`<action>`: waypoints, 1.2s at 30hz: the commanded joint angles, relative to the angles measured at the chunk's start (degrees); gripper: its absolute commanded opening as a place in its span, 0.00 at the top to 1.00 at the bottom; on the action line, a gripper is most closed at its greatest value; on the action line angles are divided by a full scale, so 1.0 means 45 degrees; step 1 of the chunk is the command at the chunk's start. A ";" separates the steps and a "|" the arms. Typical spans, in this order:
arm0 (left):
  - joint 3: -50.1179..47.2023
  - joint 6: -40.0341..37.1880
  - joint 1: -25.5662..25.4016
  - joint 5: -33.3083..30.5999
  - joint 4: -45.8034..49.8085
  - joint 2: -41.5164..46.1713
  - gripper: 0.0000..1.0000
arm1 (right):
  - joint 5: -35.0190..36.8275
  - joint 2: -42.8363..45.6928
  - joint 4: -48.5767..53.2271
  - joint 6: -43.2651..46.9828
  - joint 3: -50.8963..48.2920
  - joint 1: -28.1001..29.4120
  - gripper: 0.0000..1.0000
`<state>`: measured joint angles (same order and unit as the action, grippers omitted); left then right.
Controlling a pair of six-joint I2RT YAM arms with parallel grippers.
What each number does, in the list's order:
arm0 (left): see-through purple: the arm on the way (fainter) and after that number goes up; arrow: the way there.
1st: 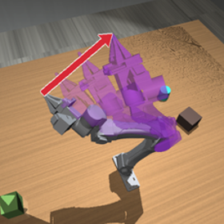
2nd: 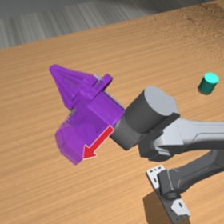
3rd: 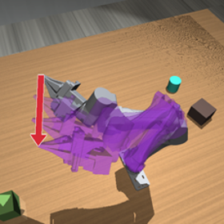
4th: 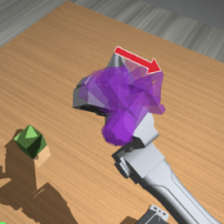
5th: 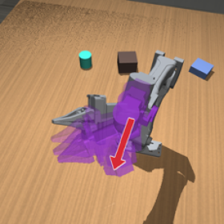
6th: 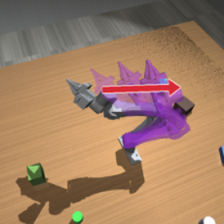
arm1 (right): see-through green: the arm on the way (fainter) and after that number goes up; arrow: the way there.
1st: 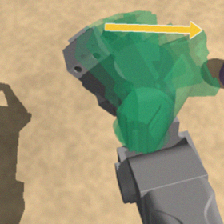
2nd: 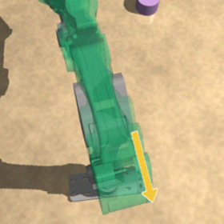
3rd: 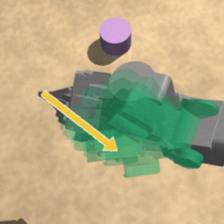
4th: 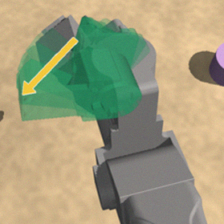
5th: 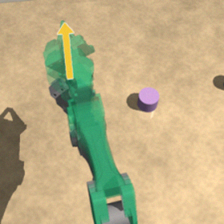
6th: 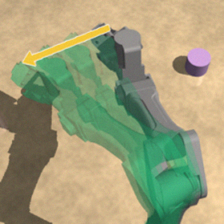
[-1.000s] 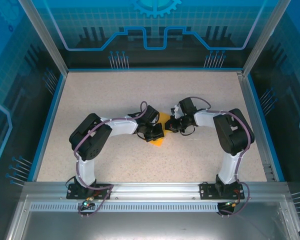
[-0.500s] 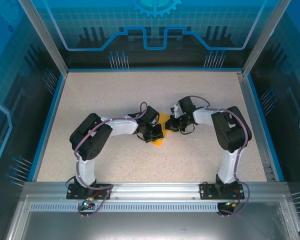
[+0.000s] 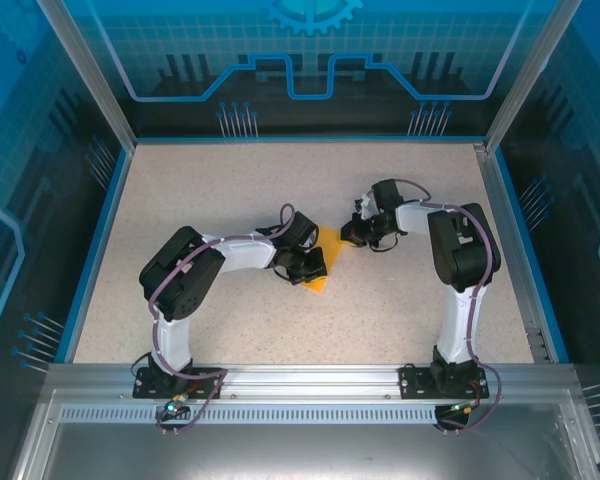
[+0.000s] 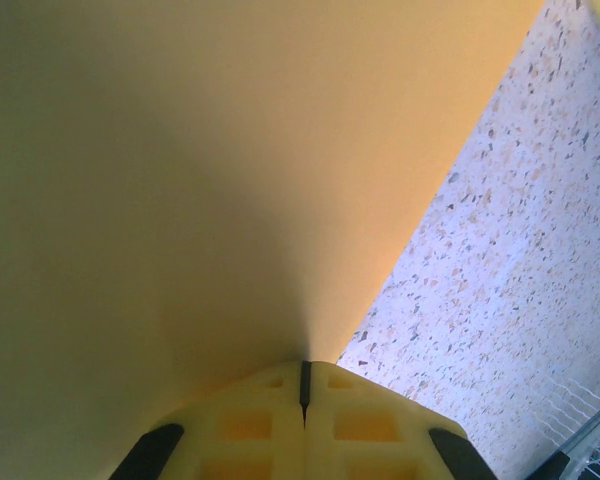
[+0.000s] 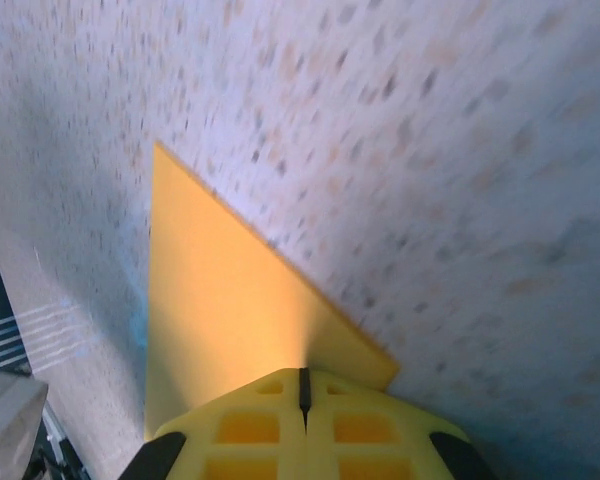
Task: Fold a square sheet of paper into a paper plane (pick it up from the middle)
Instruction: First fold in half a square sheet of paper at the center of the table.
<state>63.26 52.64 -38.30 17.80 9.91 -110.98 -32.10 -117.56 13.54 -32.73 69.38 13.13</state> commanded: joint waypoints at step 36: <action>0.1111 -0.1021 0.0067 0.0948 -0.0609 0.0227 0.98 | 0.0808 0.0006 0.0838 -0.0471 -0.0780 0.1187 1.00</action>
<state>67.48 50.24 -38.30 18.63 12.03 -111.66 -31.35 -114.78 13.13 -35.92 65.43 18.28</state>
